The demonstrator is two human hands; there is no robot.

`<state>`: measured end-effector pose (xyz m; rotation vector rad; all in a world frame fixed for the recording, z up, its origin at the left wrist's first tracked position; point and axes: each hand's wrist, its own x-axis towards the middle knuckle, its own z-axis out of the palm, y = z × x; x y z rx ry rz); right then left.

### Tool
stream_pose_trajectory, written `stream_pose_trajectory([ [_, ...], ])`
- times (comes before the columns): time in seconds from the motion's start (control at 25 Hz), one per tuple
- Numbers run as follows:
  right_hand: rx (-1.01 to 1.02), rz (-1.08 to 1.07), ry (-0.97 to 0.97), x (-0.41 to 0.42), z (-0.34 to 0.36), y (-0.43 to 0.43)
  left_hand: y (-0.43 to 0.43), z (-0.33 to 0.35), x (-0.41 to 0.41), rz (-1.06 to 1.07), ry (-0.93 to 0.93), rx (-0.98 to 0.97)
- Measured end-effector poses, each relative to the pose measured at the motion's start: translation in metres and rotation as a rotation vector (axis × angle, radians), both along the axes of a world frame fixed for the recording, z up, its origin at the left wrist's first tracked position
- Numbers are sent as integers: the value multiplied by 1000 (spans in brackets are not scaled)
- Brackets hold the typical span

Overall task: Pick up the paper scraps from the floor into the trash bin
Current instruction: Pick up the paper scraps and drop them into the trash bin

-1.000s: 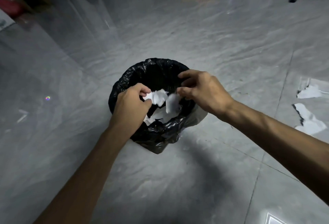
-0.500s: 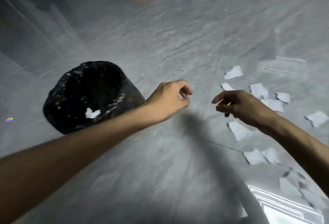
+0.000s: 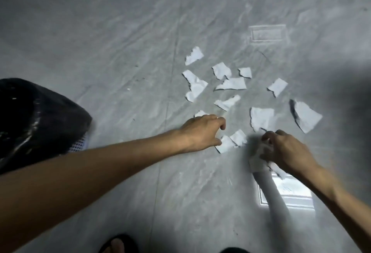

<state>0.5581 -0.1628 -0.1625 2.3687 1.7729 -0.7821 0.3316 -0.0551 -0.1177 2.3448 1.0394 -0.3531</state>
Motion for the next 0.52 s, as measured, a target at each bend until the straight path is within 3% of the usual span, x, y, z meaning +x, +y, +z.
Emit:
stream_pose_trajectory([
  [0.16,133,-76,-113,-4,-26,-29,-26,-55,23,-9,20,122],
  [0.28,219,-78,-82,-11,-32,-32,-28,-78,24,71,-116,150],
  [0.52,339,-602,580,-9,-6,-25,-18,-77,-4,28,-214,148],
])
